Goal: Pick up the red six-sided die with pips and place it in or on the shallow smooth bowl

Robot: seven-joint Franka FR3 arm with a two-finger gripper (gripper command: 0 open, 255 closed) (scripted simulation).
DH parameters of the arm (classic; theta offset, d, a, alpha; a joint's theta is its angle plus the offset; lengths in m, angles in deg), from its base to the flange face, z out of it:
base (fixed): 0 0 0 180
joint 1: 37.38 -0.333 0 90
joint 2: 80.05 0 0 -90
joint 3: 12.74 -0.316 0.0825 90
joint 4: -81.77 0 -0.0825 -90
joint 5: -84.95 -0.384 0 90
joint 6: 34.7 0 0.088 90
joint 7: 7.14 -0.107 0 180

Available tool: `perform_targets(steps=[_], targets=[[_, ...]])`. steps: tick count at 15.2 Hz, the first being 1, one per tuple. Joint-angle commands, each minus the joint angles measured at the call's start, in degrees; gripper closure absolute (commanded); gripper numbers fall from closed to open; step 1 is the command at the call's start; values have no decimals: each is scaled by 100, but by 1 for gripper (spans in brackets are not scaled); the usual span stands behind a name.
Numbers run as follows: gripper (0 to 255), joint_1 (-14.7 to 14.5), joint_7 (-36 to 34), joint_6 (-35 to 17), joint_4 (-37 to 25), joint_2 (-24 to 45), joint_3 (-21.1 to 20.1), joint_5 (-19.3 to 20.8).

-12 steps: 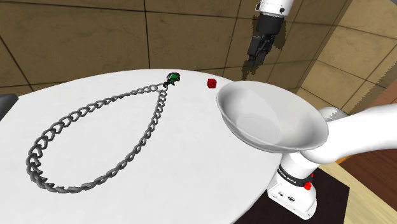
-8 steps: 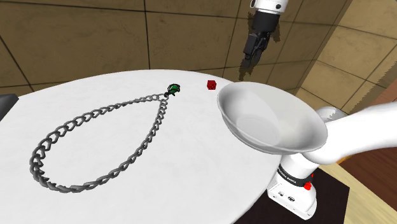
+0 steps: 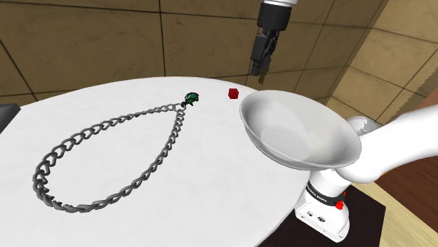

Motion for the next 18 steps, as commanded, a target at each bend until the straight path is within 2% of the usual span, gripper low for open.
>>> perform_targets(steps=[1, 9, 18], targets=[[0, -135, -34, 41, -213, 147, -198, -66], [0, -607, -234, 116, -1001, 744, -1013, -248], [0, -642, -196, -439, -278, 574, -1048, -306]])
